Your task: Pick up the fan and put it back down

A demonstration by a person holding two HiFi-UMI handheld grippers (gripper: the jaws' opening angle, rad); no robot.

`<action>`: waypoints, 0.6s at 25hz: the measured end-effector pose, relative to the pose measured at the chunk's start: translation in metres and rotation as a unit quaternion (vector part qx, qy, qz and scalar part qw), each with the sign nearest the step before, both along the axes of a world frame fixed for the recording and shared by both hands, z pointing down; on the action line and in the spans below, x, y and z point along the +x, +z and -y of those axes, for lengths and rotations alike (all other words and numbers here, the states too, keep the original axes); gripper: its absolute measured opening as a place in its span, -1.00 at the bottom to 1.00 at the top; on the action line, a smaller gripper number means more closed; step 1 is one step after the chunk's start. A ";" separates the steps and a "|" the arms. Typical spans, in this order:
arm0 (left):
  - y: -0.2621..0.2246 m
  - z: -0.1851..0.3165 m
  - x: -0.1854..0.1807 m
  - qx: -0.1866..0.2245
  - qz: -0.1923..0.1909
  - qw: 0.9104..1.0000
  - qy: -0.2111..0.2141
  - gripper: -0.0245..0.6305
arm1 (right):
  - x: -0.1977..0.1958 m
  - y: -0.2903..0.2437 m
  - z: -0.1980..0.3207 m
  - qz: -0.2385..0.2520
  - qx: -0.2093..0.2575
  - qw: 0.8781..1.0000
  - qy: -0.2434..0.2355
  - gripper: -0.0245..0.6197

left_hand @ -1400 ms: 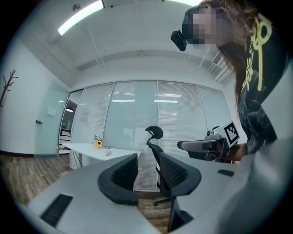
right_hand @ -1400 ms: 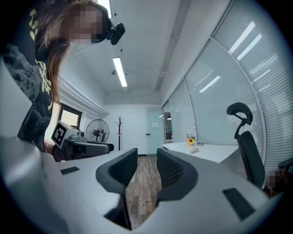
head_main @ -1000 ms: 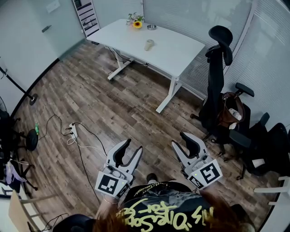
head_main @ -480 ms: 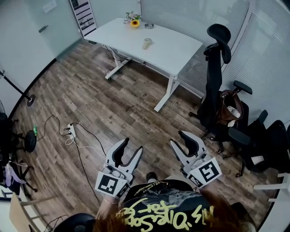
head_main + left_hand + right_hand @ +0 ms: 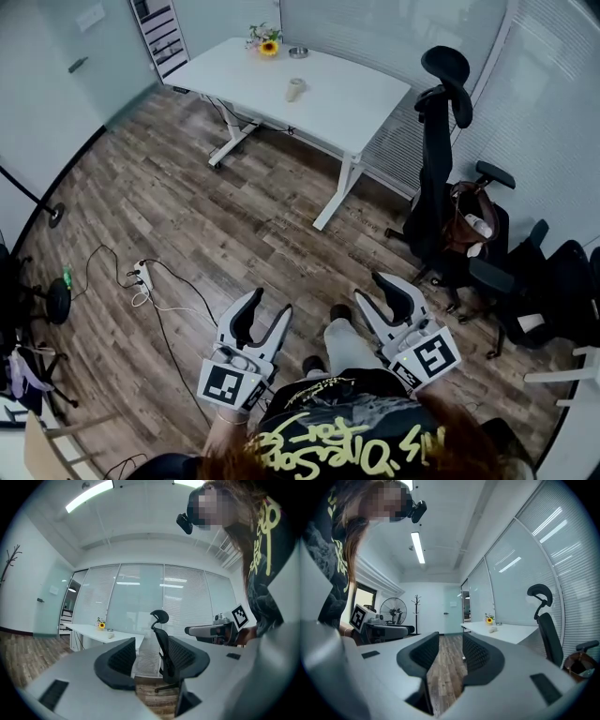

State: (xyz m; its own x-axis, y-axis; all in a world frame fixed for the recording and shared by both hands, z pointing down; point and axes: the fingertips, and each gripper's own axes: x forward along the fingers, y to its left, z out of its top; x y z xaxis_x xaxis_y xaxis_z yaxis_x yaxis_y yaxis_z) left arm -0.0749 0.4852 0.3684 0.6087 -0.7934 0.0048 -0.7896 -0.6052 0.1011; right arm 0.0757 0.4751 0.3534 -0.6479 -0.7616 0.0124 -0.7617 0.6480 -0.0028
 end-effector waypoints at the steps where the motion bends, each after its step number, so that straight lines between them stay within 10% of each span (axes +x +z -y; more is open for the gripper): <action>1: 0.001 0.001 -0.001 -0.002 0.000 1.000 -0.001 -0.27 | -0.002 0.001 0.001 -0.002 -0.001 1.000 -0.002 -0.49; 15: -0.001 0.051 -0.032 0.003 0.007 0.998 -0.062 -0.28 | -0.033 -0.008 0.078 0.018 0.017 0.998 -0.053 -0.49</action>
